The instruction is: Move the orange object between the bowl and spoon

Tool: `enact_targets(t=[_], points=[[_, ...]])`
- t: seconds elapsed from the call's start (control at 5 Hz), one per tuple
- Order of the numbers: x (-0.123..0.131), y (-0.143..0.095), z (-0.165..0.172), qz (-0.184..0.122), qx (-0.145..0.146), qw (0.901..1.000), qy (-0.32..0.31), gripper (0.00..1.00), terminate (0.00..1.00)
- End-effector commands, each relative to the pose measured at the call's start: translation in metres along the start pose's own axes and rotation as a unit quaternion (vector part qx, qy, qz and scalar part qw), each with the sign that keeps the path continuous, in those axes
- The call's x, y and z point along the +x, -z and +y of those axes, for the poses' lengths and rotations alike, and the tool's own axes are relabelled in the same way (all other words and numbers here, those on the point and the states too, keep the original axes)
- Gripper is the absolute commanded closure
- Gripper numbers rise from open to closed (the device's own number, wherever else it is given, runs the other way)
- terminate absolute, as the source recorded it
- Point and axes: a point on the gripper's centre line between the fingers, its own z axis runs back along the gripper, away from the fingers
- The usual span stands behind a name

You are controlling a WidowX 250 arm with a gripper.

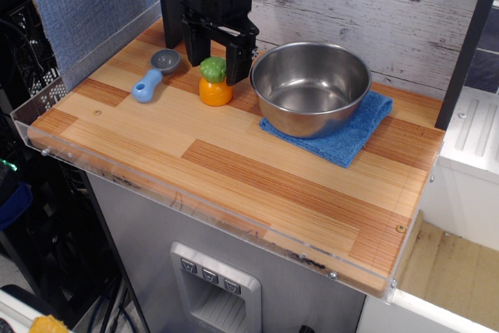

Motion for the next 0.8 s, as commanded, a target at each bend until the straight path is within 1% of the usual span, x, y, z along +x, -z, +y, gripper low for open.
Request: enact_targets(t=[0.0, 0.2, 0.4, 0.6], points=[[-0.017, -0.058, -0.009, -0.069, 0.032, 0.9971, -0.003, 0.00, 0.00], [-0.022, -0.062, -0.019, -0.065, 0.042, 0.9969, -0.012, 0.00, 0.00], [-0.025, -0.062, -0.025, -0.064, 0.041, 0.9970, -0.010, 0.00, 0.00], [-0.025, -0.057, -0.031, -0.031, 0.035, 0.9988, -0.014, 0.00, 0.00]])
